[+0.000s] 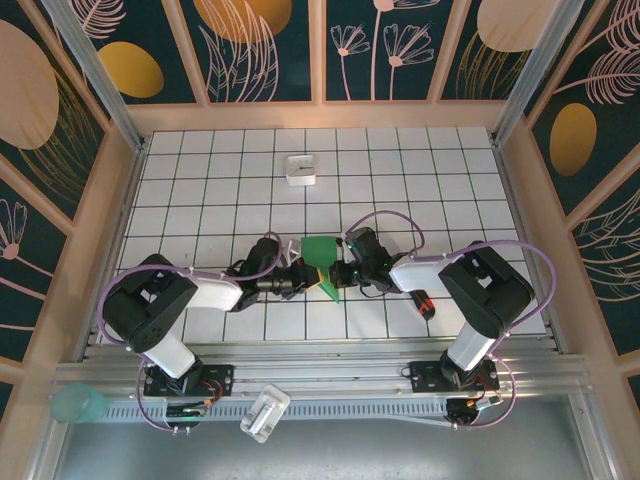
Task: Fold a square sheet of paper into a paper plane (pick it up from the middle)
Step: Third fold the triangle at the center of the table.
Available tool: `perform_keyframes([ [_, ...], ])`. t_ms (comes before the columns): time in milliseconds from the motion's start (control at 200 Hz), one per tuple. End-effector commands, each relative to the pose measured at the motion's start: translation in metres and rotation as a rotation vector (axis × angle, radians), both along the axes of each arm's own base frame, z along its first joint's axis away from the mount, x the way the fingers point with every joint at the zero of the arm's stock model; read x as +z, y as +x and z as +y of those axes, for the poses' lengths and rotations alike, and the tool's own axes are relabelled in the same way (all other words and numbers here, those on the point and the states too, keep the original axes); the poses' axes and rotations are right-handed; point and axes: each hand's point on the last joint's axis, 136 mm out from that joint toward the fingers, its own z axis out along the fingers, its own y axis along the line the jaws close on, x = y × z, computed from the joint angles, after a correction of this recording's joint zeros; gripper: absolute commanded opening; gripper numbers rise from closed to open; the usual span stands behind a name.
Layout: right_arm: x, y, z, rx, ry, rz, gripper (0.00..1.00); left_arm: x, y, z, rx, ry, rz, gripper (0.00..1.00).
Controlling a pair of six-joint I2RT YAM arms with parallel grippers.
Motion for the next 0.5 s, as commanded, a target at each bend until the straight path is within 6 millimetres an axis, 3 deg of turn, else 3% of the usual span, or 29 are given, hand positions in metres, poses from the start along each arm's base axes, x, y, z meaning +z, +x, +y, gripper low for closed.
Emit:
perform_keyframes([
  [0,-0.062,-0.046,-0.051,-0.018,-0.235,0.211,0.0,0.006,0.015,-0.004,-0.003,0.02,-0.057,0.0],
  [495,-0.064,-0.047,-0.051,-0.016,-0.232,0.215,0.0,-0.013,0.026,-0.006,-0.015,0.119,-0.046,0.0],
])
